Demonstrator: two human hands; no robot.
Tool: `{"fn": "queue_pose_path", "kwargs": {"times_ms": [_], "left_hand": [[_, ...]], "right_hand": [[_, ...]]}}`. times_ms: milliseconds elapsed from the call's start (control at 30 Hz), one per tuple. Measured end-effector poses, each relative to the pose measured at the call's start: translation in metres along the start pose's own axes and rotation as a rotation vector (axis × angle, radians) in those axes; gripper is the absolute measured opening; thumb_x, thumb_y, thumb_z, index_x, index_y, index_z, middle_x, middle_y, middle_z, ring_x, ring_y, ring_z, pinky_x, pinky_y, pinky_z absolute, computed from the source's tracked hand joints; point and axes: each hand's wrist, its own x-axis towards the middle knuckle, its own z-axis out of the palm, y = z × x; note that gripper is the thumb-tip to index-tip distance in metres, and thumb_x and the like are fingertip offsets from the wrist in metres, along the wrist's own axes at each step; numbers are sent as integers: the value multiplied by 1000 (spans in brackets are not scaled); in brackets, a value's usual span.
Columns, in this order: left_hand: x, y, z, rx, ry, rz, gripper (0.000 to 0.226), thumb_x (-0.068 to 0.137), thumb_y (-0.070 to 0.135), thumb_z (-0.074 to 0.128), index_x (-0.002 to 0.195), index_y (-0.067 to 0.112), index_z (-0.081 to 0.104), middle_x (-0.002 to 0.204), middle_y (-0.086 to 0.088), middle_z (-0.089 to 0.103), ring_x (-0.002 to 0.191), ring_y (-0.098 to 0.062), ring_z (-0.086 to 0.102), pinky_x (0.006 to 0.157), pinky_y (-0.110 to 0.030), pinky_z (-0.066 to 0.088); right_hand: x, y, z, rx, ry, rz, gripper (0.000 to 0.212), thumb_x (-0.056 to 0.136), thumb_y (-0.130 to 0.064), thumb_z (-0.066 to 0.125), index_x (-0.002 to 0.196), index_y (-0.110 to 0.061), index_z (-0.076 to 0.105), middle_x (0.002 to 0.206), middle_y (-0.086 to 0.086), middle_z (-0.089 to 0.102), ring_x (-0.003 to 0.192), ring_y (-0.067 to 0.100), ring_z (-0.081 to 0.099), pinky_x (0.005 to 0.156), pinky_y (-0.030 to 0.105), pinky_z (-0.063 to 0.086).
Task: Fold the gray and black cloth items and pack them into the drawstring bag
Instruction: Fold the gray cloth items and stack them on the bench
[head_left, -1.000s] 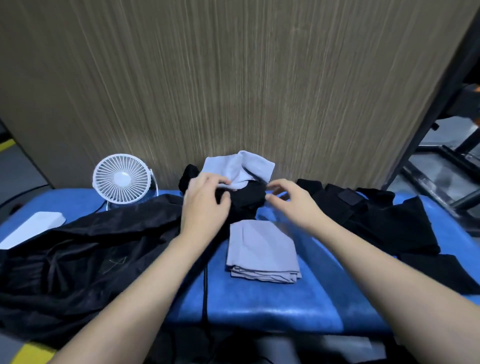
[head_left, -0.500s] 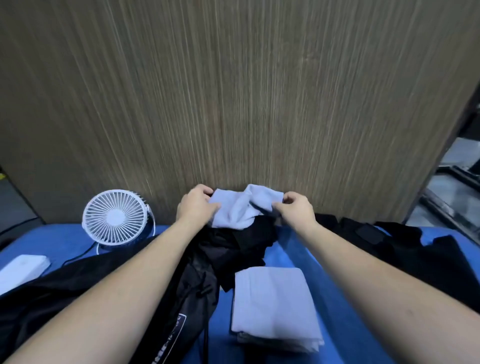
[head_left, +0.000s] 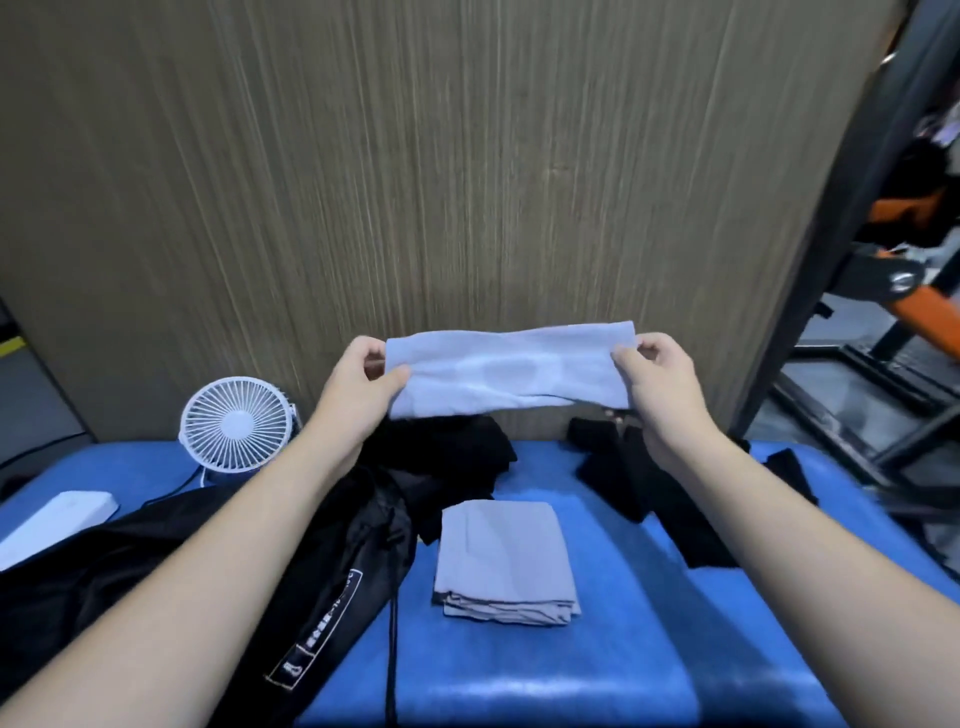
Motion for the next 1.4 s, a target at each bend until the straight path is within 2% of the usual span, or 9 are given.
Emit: {"fn": "queue_pose_path", "kwargs": {"times_ms": [133,300,367,633,767,867,1133,1333,1400], "left_hand": [[-50,7,7,-137,-155,-124,26,91,7,62,95,29,48,89,-17,61,80,-21,55,65,-35,42],[-99,-5,18,-225,-216,-225,32,93,2,60,109,24,44,91,-19,74,75,-25,68,72,-40,53],[-112,-14,23,-146,-213,-213,38,91,5,64,112,32,47,88,-17,74,78,-24,67,80,-42,51],[-121,-41,37,114,-172,-159,36,87,12,69,106,38,53,90,-3,71,76,-25,65,77,-38,50],[-125,-54,44,327,-197,-59,33,88,13,66,105,38,54,101,-2,53,60,-13,52,64,-15,44],[-128,-56,45,392,-169,-30,29,90,17,65,107,37,53,103,4,41,65,-15,54,65,-5,38],[-128,-54,45,241,-174,-80,23,92,8,60,108,24,64,100,0,48,68,-7,46,68,-7,38],[-127,-60,41,110,-164,-162,22,101,23,48,111,27,67,117,1,62,102,0,56,72,-1,40],[-128,-61,41,18,-178,-215,24,103,29,44,110,28,67,117,0,65,100,-5,60,67,-9,46]], "right_hand": [[-38,4,-34,73,-21,80,14,90,-14,58,104,-18,60,88,10,67,57,24,56,44,30,41],[-78,36,-70,59,-71,260,14,95,-10,57,107,-8,63,81,11,65,49,16,53,39,26,36],[-85,51,-80,-11,-94,315,17,94,-13,58,107,-6,64,73,8,63,47,17,50,41,26,34],[-87,67,-81,-190,-100,347,11,88,-11,58,98,-11,63,78,9,65,59,21,54,46,30,37],[-82,74,-81,-254,-114,370,10,86,-14,60,94,-9,64,75,7,60,58,19,50,43,27,34],[-81,70,-77,-174,-120,378,12,84,-13,60,93,-5,64,71,7,58,54,20,47,42,26,31],[-96,40,-33,106,-265,347,12,87,-5,56,99,-3,59,70,14,50,48,23,43,38,26,32],[-114,34,26,66,-416,360,21,89,-10,64,107,-5,52,61,12,52,40,23,44,39,27,37],[-123,38,45,45,-489,386,28,89,-15,66,111,-9,49,61,11,54,42,23,46,39,27,37]]}}
